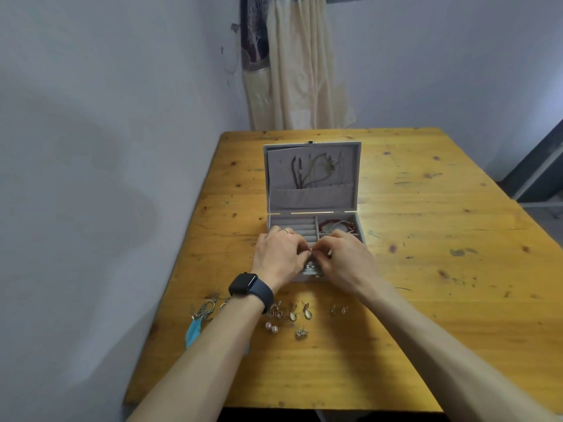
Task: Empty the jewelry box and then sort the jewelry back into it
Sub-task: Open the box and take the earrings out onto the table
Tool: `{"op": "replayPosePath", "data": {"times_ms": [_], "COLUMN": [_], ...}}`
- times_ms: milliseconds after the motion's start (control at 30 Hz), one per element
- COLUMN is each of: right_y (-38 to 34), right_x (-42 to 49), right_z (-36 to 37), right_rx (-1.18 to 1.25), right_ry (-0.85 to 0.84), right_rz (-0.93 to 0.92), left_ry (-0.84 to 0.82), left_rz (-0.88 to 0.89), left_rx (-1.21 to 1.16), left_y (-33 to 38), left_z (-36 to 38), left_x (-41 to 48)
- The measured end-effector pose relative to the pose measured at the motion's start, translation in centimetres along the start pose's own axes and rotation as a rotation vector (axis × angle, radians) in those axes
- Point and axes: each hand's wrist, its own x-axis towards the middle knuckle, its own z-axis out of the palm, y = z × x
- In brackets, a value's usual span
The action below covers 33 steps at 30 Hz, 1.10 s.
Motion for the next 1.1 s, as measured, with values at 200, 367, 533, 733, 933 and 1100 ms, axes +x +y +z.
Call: {"op": "replayPosePath", "data": {"times_ms": [200, 367, 533, 733, 933, 1100], "right_y": [0.1, 1.6, 2.8, 2.4, 2.4, 2.4], "right_x": [-5.3, -12.9, -15.9, -15.9, -15.9, -16.0], "right_z": [-2.7, -2.4, 0.2, 1.5, 2.0, 1.9], "right_rx": [0.384, 0.409, 0.357, 0.197, 0.161, 0.161], "right_ry": [0.22, 0.237, 0.186, 0.221, 0.214, 0.211], "right_rz": [0.054, 0.109, 0.141, 0.051, 0.05, 0.061], "left_ry": [0.116, 0.127, 0.115, 0.12, 0.162, 0.168], "left_rz": [0.022, 0.135, 0.14, 0.124, 0.097, 0.096], "left_rx": [-0.299, -0.243, -0.143, -0.022, -0.031, -0.006], "left_y": [0.5, 1.7, 2.8, 3.4, 3.5, 3.6], "left_z": [-1.0, 0.6, 3.3, 4.5, 4.7, 4.6], "left_x": [-3.4, -9.1, -12.0, -12.9, -13.3, -13.4]}}
